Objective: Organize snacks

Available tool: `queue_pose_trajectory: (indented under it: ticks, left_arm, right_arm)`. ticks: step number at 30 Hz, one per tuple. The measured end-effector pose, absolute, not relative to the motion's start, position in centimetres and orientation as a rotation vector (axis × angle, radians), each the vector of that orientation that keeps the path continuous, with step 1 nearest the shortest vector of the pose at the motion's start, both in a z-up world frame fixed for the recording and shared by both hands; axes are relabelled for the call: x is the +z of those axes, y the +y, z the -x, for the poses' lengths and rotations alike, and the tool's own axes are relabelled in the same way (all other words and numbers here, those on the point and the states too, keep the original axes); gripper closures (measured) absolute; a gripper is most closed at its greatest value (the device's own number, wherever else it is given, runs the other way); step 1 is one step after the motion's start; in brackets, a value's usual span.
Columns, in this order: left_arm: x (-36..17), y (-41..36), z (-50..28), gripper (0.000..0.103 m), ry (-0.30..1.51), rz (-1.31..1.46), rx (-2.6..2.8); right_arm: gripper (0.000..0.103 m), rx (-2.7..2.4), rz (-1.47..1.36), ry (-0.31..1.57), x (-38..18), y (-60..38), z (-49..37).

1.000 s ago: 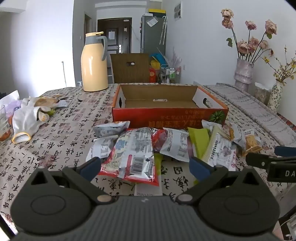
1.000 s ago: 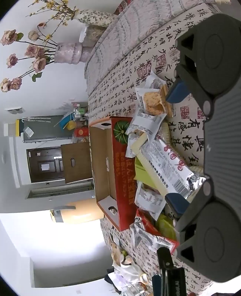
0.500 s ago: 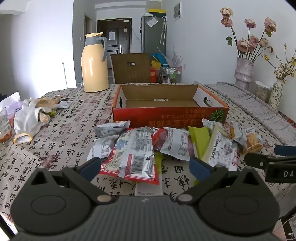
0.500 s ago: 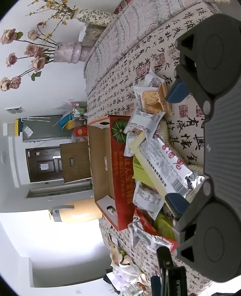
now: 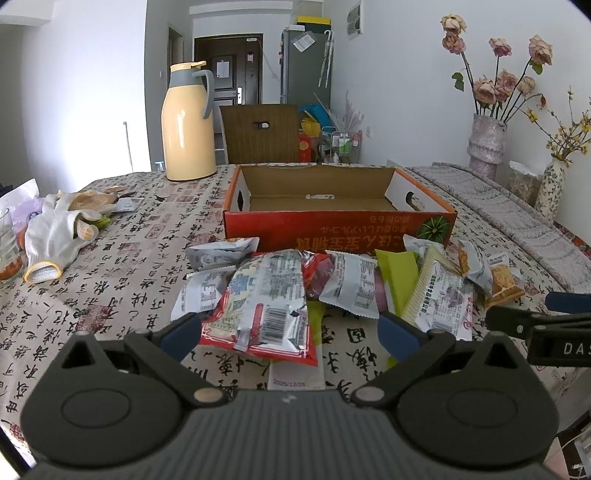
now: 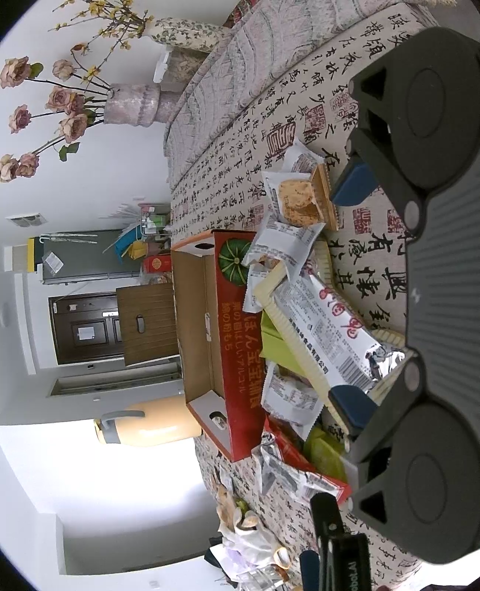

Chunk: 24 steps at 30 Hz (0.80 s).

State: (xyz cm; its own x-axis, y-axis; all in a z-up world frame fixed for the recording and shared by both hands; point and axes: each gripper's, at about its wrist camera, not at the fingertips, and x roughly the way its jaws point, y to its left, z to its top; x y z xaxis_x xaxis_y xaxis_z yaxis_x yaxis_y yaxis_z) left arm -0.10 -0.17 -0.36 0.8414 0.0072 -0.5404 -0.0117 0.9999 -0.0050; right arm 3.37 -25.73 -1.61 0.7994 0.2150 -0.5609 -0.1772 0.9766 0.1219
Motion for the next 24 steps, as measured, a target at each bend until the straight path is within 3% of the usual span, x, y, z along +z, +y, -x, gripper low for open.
queue_pose_trajectory:
  ticks: [24]
  left_arm:
    - [-0.54, -0.44, 0.12, 0.000, 0.571, 0.011, 0.004]
  right_arm:
    - [0.000, 0.212, -0.066, 0.614, -1.87, -25.57, -3.37]
